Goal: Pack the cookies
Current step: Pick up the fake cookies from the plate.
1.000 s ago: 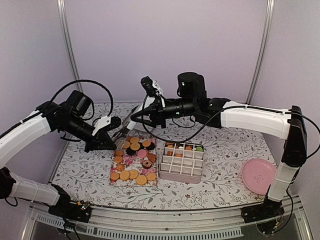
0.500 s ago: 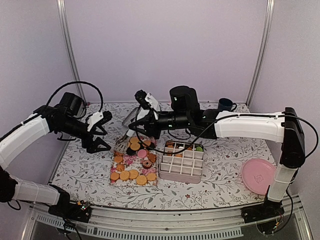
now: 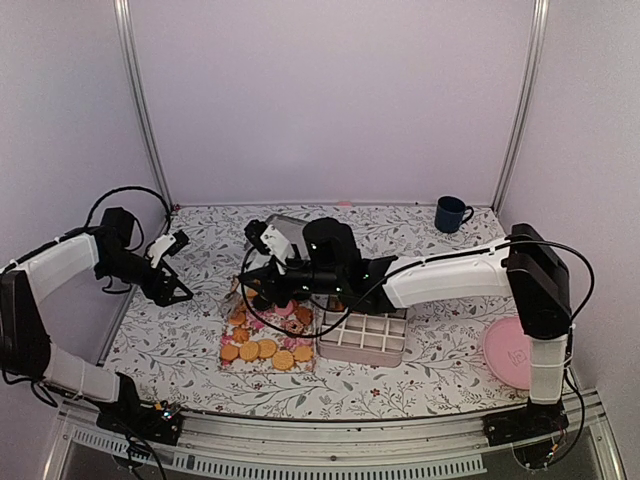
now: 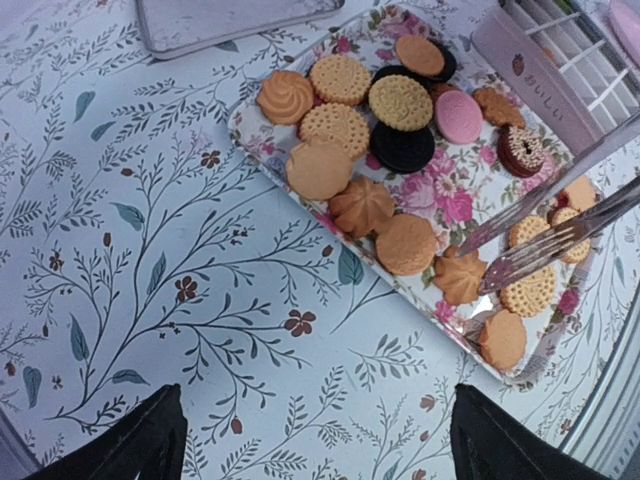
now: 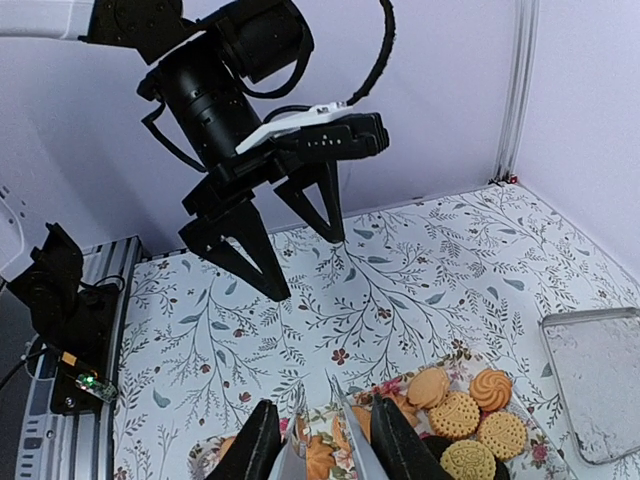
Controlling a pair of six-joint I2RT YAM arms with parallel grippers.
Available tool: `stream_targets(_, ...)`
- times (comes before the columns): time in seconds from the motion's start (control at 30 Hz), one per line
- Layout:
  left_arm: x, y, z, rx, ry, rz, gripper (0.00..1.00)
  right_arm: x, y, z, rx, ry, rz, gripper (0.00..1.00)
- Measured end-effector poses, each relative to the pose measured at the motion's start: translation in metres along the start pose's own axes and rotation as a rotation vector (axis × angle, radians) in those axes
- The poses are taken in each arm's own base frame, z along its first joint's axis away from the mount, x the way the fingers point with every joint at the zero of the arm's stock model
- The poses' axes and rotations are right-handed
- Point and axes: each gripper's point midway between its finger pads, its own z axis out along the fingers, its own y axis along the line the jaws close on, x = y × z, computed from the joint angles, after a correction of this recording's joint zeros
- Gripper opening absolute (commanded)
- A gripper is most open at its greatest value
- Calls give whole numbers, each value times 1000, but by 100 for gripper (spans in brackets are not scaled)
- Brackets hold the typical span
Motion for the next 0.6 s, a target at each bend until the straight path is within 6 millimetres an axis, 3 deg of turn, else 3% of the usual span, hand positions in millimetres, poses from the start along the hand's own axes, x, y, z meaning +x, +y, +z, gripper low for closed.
stream_targets(0.27,1,9,0,-2,-23,-25,93,45,-7,23,72,47,2,34)
stream_targets(0.6,-3,6,0,17,-44,-23,93,46,-2,28,77,33,-9,43)
